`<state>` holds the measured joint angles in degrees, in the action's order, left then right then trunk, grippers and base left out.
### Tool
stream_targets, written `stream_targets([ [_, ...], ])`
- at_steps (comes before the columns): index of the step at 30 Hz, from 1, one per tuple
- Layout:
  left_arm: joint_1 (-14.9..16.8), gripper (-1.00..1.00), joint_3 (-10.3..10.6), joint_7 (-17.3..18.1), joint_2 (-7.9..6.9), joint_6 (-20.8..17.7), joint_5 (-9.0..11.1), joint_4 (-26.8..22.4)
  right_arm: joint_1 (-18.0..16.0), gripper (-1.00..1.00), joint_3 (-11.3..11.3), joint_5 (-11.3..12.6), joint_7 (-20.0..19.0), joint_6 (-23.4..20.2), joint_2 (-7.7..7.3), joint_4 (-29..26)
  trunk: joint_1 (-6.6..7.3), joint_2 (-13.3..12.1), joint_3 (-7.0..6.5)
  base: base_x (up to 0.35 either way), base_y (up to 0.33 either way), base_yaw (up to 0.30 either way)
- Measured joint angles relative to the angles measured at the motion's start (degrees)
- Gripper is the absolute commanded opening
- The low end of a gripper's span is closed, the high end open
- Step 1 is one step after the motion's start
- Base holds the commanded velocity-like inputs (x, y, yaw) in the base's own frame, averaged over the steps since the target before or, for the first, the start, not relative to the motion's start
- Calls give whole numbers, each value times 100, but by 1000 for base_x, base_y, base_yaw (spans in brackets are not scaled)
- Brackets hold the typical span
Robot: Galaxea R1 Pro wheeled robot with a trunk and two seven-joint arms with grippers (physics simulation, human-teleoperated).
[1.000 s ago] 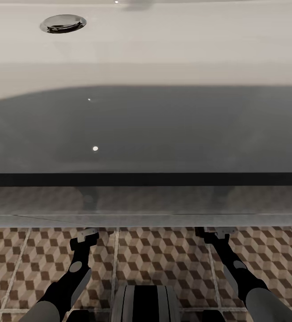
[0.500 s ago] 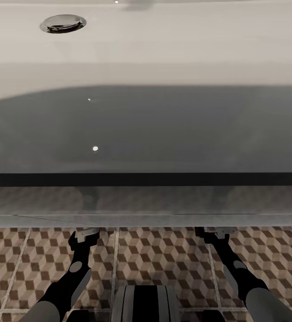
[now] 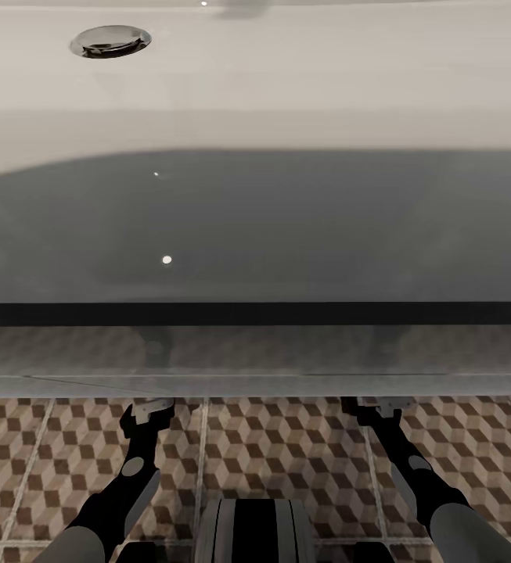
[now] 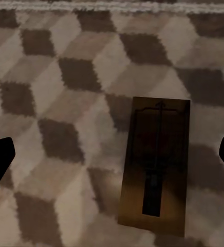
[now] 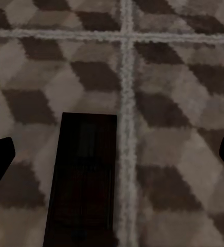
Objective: Take the four mousetraps from the cabinet in the bathroom and place them on the bathroom floor. Make sure all four end up on the same floor surface, and ensure that at least two of them are either under or directly next to the same bathroom sink.
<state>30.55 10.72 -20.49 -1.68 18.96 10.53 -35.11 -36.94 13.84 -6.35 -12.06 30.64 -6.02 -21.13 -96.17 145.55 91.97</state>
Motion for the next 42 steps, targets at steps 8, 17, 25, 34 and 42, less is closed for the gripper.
stream_targets([
  [8, 0, 100, 6, 11, 1, 3, 3, 2, -2, 100, 0, 0, 0, 0, 0, 0, 0, 0, 0, 0, 0, 0],
  [17, 0, 100, 12, 13, 4, -7, -2, 9, -2, 100, 0, 0, 0, 0, 0, 0, 0, 0, 0, 0, 0, 0],
  [25, 0, 100, 13, -39, 9, 5, -11, 7, -3, 100, 0, -7, 0, 0, 0, 0, 0, 0, 0, 0, 0, 0],
  [34, 0, 100, 10, -47, 9, 5, -8, 4, -2, 100, 0, -9, 0, 0, 0, 0, -3, 0, 0, -132, 0, 0],
  [42, 0, 100, 5, -34, 9, -4, -3, 3, -1, 100, 0, -9, 0, 0, 0, 0, -4, 0, 0, -314, 0, 0],
])
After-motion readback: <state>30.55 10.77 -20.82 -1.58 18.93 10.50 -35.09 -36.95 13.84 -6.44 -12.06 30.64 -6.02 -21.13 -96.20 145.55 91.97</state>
